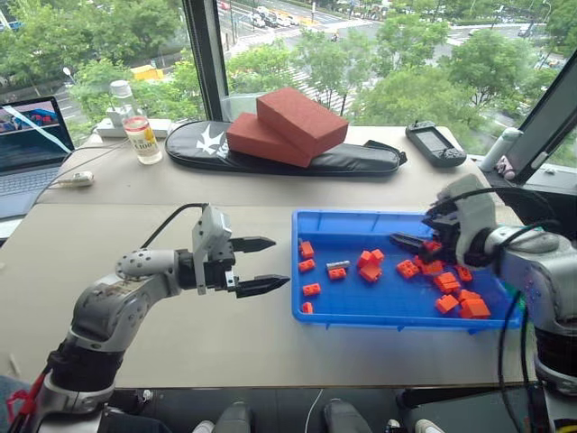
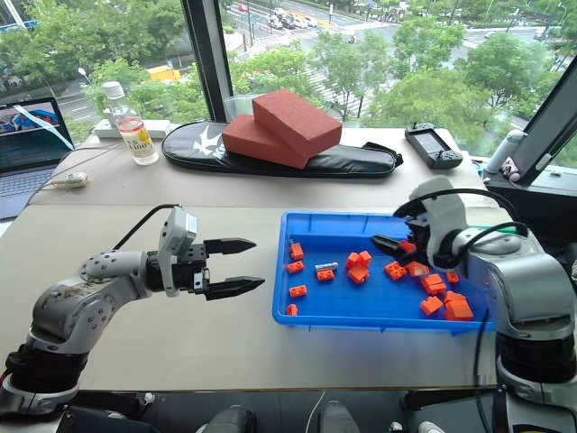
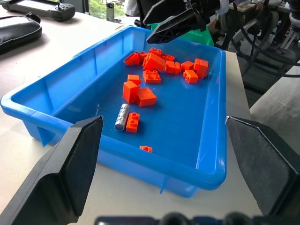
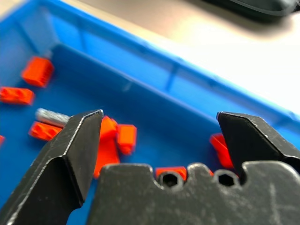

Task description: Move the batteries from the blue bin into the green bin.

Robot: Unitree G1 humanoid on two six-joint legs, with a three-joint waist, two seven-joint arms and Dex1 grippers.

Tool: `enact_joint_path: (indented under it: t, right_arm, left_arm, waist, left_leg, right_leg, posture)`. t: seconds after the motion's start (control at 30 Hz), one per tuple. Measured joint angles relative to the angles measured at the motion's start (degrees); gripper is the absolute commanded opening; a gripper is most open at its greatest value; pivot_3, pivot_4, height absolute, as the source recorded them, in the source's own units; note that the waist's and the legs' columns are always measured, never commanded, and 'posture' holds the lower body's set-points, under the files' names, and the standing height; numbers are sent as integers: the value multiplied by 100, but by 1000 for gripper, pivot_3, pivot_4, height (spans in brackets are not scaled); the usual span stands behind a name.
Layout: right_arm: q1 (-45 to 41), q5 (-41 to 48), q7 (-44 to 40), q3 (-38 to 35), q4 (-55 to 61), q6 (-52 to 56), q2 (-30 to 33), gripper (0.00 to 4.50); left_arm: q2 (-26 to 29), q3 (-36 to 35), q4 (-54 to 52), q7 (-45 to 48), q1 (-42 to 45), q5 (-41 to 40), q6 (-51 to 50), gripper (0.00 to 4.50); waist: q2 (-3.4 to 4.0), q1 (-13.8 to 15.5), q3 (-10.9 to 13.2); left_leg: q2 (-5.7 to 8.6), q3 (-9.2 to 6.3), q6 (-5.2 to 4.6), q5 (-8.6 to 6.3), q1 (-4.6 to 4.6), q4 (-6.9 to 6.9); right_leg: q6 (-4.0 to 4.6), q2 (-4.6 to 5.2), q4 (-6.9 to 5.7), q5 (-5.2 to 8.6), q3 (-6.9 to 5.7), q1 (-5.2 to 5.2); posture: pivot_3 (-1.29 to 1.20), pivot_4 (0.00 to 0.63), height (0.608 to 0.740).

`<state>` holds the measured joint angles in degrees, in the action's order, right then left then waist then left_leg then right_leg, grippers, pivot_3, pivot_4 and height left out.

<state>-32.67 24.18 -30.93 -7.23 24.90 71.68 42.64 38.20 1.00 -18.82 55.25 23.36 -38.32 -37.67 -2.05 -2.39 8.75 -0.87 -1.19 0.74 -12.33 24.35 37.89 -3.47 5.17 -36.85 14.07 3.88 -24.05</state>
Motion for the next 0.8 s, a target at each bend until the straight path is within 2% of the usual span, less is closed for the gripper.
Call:
enact_joint_path:
  t: [0.1,0.2,0.3,0.4,0.6,0.67,0.8]
  right_arm:
    - [-148,119,-60,500,147,-1,-248,4475]
    - [-315,190,-281,1330,232,-93,-387,4475]
    - [-652,-97,-700,2142,-163,-685,-70,4475]
    - [-903,-669,-1484,2772,-786,-1743,618,4475]
    - [-1077,-972,-3097,3054,-1727,-3512,852,4475]
    - [-1327,-1130,-3579,3124,-2315,-4187,722,4475]
    - [-1745,-1602,-3968,3292,-3473,-5134,330,4475]
  left_arm:
    - [1,-3,17,-5,-1,2,-1,4500]
    - [-6,1,17,-12,7,1,-1,4500]
    - [-25,1,17,-33,12,0,-1,4500]
    - [-35,0,16,-60,12,0,-2,4500]
    - [-48,2,4,-76,7,-2,-7,4500]
    - [-54,2,-11,-77,1,-2,-10,4500]
    - [-53,-2,-51,-84,-14,-6,-23,4500]
  waist:
    - [0,25,0]
    - [0,15,0]
    - [1,22,1]
    - [1,49,1]
    - [1,-26,1]
    - [2,-33,2]
    - [2,-14,2]
  left_leg:
    - [1,1,0,0,1,0]
    - [1,-1,0,0,2,0]
    - [4,2,0,0,1,0]
    - [3,4,0,0,2,0]
    - [-3,5,0,0,-2,0]
    - [-4,4,0,0,-6,0]
    - [-2,5,1,1,-5,0]
  right_leg:
    - [0,2,2,0,-2,0]
    - [0,2,-1,0,-2,-3]
    - [0,6,2,0,-3,-1]
    - [-1,7,8,0,-6,-1]
    - [0,0,5,0,-4,-4]
    - [0,-2,3,0,-4,-1]
    - [1,1,1,0,-4,-2]
  posture:
    - [0,150,740]
    - [0,150,740]
    - [0,150,740]
    - [0,150,740]
    - [0,150,740]
    - [0,150,740]
    - [0,150,740]
